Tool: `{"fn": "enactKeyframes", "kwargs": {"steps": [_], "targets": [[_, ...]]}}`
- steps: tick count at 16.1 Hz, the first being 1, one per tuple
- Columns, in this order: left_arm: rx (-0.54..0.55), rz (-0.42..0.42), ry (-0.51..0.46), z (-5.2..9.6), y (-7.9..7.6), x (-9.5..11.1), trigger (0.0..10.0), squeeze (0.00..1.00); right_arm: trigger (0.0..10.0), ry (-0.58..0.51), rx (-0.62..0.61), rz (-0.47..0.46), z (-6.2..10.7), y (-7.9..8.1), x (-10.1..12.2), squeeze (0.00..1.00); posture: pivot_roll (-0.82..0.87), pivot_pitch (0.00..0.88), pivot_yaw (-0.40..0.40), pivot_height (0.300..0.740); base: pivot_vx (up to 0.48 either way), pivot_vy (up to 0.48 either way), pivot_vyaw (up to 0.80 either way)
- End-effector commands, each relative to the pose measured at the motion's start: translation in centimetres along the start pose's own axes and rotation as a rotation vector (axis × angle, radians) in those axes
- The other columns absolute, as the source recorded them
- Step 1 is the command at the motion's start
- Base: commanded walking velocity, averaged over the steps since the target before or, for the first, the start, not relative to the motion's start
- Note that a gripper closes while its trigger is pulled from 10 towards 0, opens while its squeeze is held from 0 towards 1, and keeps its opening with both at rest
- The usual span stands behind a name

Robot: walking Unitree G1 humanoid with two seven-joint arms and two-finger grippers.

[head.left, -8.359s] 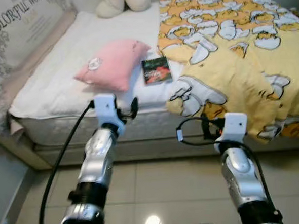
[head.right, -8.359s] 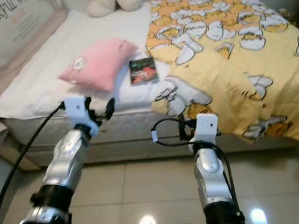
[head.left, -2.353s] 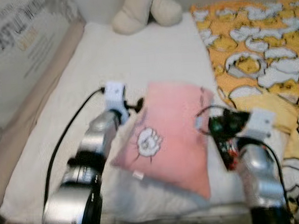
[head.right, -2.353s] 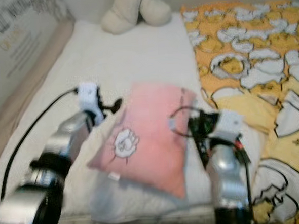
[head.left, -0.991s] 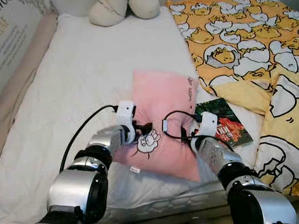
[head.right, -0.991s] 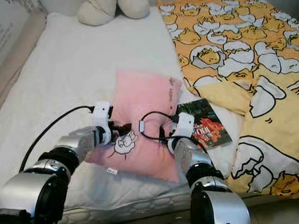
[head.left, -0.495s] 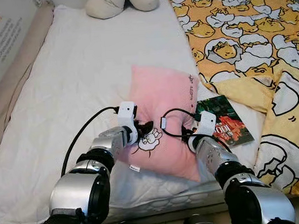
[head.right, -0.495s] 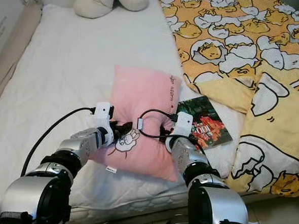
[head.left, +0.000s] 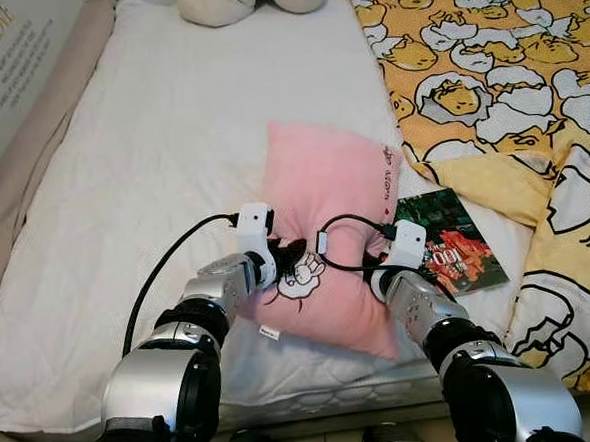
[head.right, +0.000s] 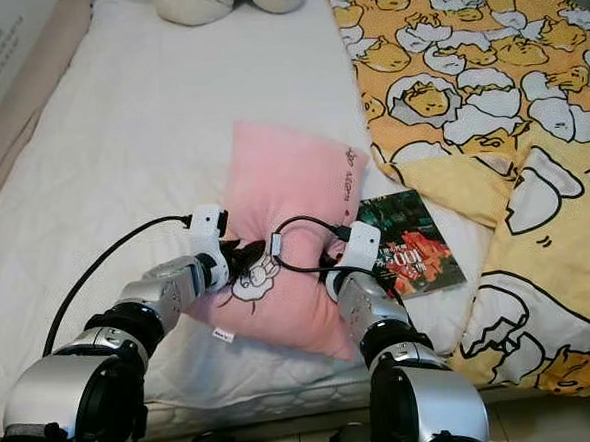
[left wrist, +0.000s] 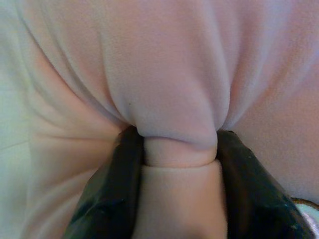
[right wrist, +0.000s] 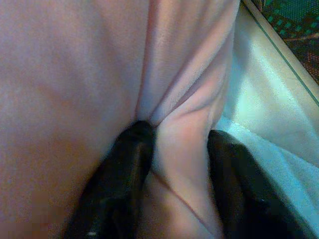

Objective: Clean up the room

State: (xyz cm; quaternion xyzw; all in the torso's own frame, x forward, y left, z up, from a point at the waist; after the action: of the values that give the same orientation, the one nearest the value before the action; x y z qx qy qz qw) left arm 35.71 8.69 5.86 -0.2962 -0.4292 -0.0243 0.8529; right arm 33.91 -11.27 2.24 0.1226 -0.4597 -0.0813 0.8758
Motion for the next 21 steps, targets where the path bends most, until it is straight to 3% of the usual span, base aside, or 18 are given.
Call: {"fn": "enactKeyframes", "kwargs": {"steps": [1, 7, 8, 10, 13, 14, 16, 17, 18, 21], "targets": [[-0.018, 0.047, 0.104, -0.2, -0.2, -3.2, 0.0, 0.0, 0.0, 0.059, 0.04, -0.017, 0.0, 1.2, -1.5, 0.0, -0.22, 0.138, 0.045, 0.74, 0.0, 0.0, 0.0], [-0.036, -0.054, 0.055, -0.2, -0.3, -2.3, 0.0, 0.0, 0.0, 0.044, 0.041, -0.022, 0.0, 1.0, -1.3, 0.0, -0.22, 0.134, 0.044, 0.74, 0.0, 0.0, 0.0], [0.005, -0.125, 0.078, -0.2, 0.0, -2.5, 0.0, 0.0, 0.0, 0.043, 0.04, -0.022, 0.0, 1.0, -1.3, 0.0, -0.22, 0.134, 0.044, 0.74, 0.0, 0.0, 0.0], [0.004, -0.133, 0.08, -0.2, 0.0, -2.8, 0.0, 0.0, 0.0, 0.041, 0.04, -0.02, 0.0, 1.0, -1.3, 0.0, -0.22, 0.137, 0.043, 0.74, 0.0, 0.0, 0.0], [0.035, -0.118, -0.009, -0.1, 0.3, -1.4, 0.0, 0.0, 0.0, 0.006, 0.02, 0.063, 0.0, 0.8, -0.7, 0.0, -0.22, 0.127, 0.042, 0.74, 0.0, 0.0, 0.0], [0.024, -0.115, -0.107, 0.1, 0.1, 0.3, 0.0, 0.0, 0.0, -0.072, 0.034, 0.138, 0.0, 0.9, 0.8, 0.0, -0.22, 0.113, 0.047, 0.74, 0.0, 0.0, 0.0], [0.018, -0.11, -0.136, 0.1, 0.0, 0.8, 0.0, 0.0, 0.0, -0.116, 0.043, 0.157, 0.0, 0.8, 1.8, 0.0, -0.21, 0.098, 0.053, 0.74, 0.0, 0.0, 0.0], [-0.017, -0.104, -0.228, 0.4, -0.5, 2.6, 0.0, 0.0, 0.0, -0.207, 0.045, 0.159, 0.2, 0.9, 3.8, 0.0, -0.21, 0.083, 0.055, 0.74, 0.0, 0.0, 0.0], [-0.026, -0.106, -0.258, 0.5, -0.6, 3.2, 0.0, 0.0, 0.0, -0.232, 0.046, 0.161, 0.3, 1.1, 4.3, 0.0, -0.21, 0.075, 0.056, 0.74, 0.0, 0.0, 0.0], [-0.073, -0.196, -0.393, 1.4, -1.7, 7.0, 0.0, 0.0, 0.0, -0.396, 0.074, 0.211, 1.1, 2.2, 8.0, 0.0, -0.2, 0.034, 0.06, 0.74, 0.0, 0.0, 0.0]]}}
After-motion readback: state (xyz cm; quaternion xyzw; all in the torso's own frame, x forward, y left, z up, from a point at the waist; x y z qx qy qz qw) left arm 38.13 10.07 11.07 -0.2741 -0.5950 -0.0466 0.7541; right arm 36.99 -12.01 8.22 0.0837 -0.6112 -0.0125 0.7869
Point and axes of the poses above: a point about 5 cm out from each wrist's last joint towards the gripper, its own z axis pointing back from the gripper into the wrist, its own x axis along the axis of the wrist's last joint, y = z × x, the point moved 1 cm from there along -z, pointing out of the wrist towards the gripper, and after that the axes turned 10 degrees about z, right-handed, at the moved point
